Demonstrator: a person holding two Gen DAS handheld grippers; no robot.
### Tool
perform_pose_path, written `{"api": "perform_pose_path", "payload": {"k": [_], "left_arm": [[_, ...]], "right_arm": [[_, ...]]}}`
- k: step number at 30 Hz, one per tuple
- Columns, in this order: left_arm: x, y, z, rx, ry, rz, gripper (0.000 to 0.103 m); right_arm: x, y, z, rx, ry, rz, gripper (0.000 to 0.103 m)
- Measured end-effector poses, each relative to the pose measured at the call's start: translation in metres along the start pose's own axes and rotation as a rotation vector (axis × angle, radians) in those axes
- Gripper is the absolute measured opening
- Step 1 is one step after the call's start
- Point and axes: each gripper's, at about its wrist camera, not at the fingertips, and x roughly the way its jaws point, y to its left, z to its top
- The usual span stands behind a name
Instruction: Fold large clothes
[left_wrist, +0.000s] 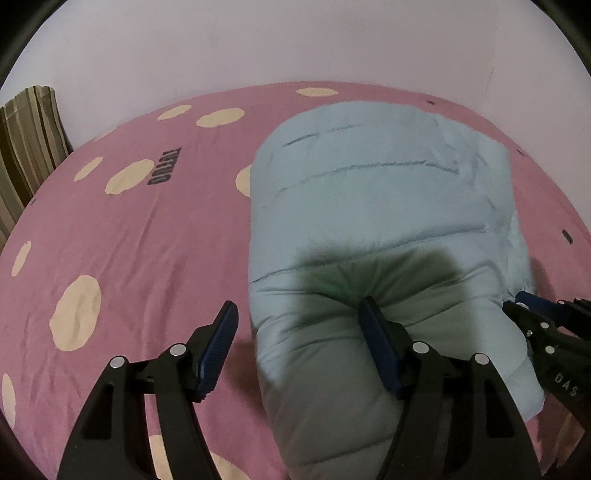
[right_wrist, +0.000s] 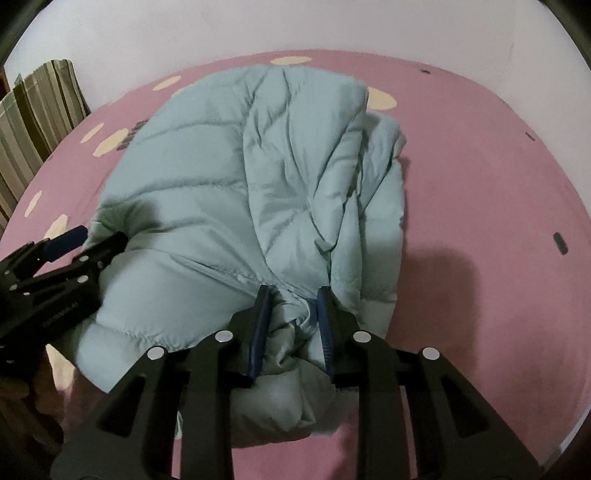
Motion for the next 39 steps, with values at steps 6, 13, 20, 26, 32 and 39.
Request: {"api": "perform_pose_path", "payload": {"k": [6,13,20,26,32,39], "left_arm": [[0.014,-0.002,-0.002,0.005,0.020,0.002,0.067],[0.021,-0.001,-0.005,0.004,0.021,-0.006,0.067],[0.020,0.001,-0.007,-0.009,0.020,-0.022,0.066],[0.020,0.003,-0.005,-0.017,0.019,-0.025,0.066],[0.014,0.003,-0.001,-0.008,0.009,-0.027,0.066],[-0.003,0.011,0.001,-0.038,-0.004,-0.062,0.066]], "right_arm": [[0.017,-0.006,-0.003,0.020,0.006,0.020,0.024],[0.021,-0.010,-0.001,0.017,-0.013,0.022,0.024],[0.019,-0.007,-0.008,0.023,-0.030,0.016,0.024],[0.017,-0.006,-0.009,0.030,-0.035,0.003,0.025],[0.014,-0.002,-0.010,0.027,-0.045,-0.011,0.026],[0.005,0.001,-0.012,0.020,-0.056,-0.025,0.028]]}}
